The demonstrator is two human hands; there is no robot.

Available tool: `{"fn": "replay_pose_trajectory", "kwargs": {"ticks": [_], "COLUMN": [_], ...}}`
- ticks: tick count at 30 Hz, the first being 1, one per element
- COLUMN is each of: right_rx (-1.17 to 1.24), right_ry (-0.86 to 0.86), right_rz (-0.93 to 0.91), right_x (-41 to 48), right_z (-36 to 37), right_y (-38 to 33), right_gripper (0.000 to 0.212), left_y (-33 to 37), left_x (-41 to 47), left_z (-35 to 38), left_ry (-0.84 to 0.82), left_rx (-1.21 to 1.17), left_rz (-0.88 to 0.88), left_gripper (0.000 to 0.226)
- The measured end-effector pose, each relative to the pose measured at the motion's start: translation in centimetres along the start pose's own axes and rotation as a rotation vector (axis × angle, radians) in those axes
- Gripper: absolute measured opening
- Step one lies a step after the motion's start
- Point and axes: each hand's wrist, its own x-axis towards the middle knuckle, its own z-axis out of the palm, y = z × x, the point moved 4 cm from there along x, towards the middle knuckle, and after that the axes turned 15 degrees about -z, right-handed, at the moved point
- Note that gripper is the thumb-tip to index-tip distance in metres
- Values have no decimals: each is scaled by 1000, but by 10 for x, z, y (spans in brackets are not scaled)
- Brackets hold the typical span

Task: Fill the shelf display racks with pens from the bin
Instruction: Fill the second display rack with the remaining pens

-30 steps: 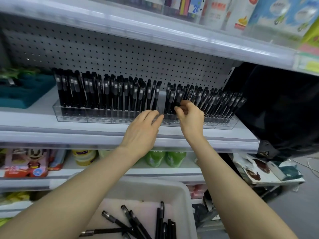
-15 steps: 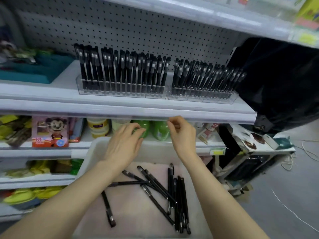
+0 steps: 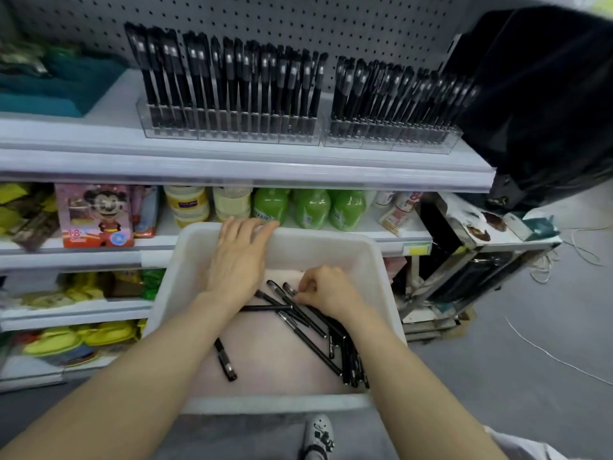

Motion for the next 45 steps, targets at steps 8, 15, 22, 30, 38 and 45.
{"fn": "replay_pose_trajectory", "kwargs": {"ticks": [8, 15, 22, 30, 38, 45], "right_rx": [-59, 349, 474, 374, 389, 283], "right_ry": [-18, 92, 362, 831, 1025, 1018], "right_rz": [-35, -52, -182, -204, -241, -289], "right_x": [3, 4, 8, 37, 79, 112], "right_z": [3, -37, -154, -264, -296, -303], "right_y": [-3, -8, -10, 16, 28, 22], "right_gripper": [15, 17, 11, 12, 11, 17], "left_y": [1, 0, 11, 76, 111, 110], "left_x": [-1, 3, 26, 113, 178, 189], "left_z": [-2, -4, -17, -51, -31, -10], "left_ry": [12, -11, -35, 68, 93, 133], "left_rx": [-11, 11, 88, 52, 130, 181], "left_rz": [-8, 1, -37, 93, 100, 107], "left_gripper": [56, 59, 21, 31, 63, 65]}}
